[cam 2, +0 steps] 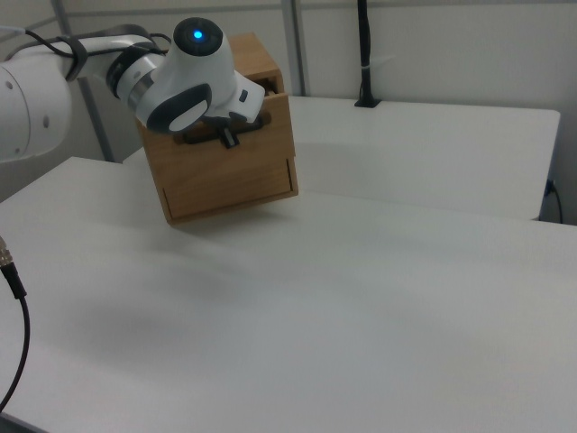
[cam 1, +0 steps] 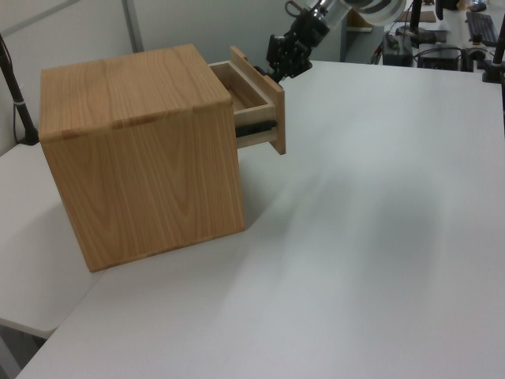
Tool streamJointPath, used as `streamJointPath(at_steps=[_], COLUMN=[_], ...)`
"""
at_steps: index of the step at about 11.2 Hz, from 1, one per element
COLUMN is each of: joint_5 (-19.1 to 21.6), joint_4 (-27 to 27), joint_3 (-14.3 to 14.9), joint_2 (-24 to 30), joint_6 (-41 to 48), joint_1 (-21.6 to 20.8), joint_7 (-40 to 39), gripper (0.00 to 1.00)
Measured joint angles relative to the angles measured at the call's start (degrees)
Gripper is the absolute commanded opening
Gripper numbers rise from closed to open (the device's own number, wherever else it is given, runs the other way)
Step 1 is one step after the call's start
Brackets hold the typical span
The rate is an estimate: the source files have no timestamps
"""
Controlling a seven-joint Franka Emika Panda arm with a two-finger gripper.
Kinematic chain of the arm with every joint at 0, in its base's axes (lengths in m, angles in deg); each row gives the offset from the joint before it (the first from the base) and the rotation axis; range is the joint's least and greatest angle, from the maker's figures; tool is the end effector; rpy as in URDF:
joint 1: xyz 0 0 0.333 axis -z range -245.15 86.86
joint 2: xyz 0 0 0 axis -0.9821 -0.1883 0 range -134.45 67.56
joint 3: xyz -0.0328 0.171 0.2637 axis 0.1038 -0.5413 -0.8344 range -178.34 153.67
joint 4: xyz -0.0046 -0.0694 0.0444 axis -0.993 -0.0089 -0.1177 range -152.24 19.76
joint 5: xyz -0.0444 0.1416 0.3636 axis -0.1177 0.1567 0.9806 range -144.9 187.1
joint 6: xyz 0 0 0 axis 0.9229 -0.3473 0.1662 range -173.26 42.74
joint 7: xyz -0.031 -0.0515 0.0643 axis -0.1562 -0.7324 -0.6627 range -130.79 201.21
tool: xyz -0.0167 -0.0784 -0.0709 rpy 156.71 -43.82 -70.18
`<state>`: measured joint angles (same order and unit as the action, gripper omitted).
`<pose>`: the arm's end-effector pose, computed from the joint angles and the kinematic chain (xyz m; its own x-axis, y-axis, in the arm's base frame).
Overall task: Open the drawer by sliding it
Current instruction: 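Pull the handle outward, sliding the wooden drawer out of the cabinet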
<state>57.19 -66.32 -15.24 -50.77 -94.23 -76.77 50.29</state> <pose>0.6930 0.0084 0.5244 0.7667 -0.6165 0.1793 -0.3830 -0.6633 -0.6430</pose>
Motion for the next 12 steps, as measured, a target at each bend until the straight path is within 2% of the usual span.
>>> streamJointPath(at_steps=[3,9,12], joint_5=[0.0,0.0,-0.2], joint_4=[-0.2,-0.6,-0.7], joint_3=[2.1,4.1,7.9], joint_2=[1.4,2.4,3.8], joint_6=[6.2,10.1,17.5], joint_1=[1.0,1.3,1.4], joint_7=[-3.4,-5.4,-8.9], gripper=[0.15,0.15,0.15])
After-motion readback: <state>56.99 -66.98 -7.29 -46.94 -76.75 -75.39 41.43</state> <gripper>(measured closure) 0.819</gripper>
